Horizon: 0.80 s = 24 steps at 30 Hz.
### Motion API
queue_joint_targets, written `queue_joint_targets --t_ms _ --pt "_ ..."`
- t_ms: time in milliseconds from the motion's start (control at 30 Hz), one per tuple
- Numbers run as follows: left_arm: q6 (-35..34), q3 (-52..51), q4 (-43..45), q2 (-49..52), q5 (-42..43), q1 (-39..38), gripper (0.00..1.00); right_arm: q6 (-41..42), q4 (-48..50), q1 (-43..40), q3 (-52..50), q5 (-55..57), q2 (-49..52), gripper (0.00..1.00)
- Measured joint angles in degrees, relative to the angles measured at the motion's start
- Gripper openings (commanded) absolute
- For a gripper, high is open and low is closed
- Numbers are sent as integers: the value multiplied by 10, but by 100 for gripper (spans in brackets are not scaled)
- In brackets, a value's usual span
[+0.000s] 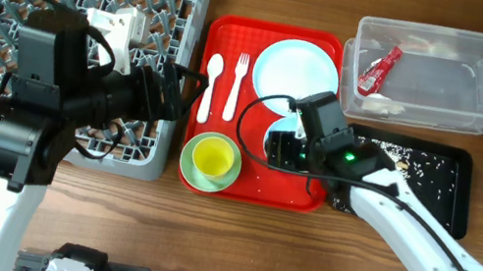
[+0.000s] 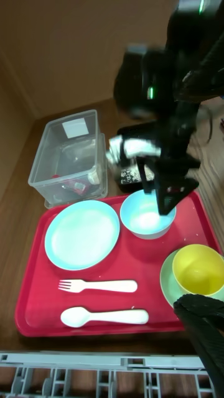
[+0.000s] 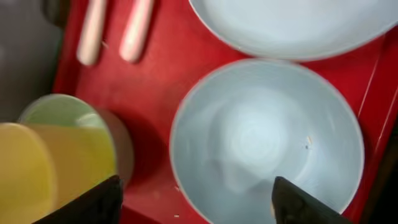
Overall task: Sort waste into correct bins and load items into the dishwasher rack
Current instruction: 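Return the emptied blue bowl to the red tray, then grasp the yellow cup from the green bowl with the left gripper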
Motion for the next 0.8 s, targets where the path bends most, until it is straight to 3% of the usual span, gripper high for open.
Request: queue_joint_targets --t_ms 167,300,400,433,467,633,733,800 --pt "-3 1 -10 0 23 -8 100 35 -94 -77 105 -31 -131 93" --pt "17 5 -72 19 -6 -90 100 50 -123 -204 154 -65 -231 96" --pt "22 6 -112 59 -86 -186 96 53 -147 -264 156 -105 -258 95" --pt "17 7 -121 85 -130 -229 94 54 -158 -280 156 -120 -258 94" --pt "6 7 -127 111 -165 -257 92 55 -167 -287 156 -131 -255 87" --pt "-49 7 -146 206 -278 -297 66 33 -205 -291 156 -194 -235 70" --pt "-72 7 -159 216 -300 -269 75 -12 -236 -272 156 -250 -210 64" --pt "-81 7 -167 193 -307 -223 93 -29 -241 -229 151 -268 -184 54"
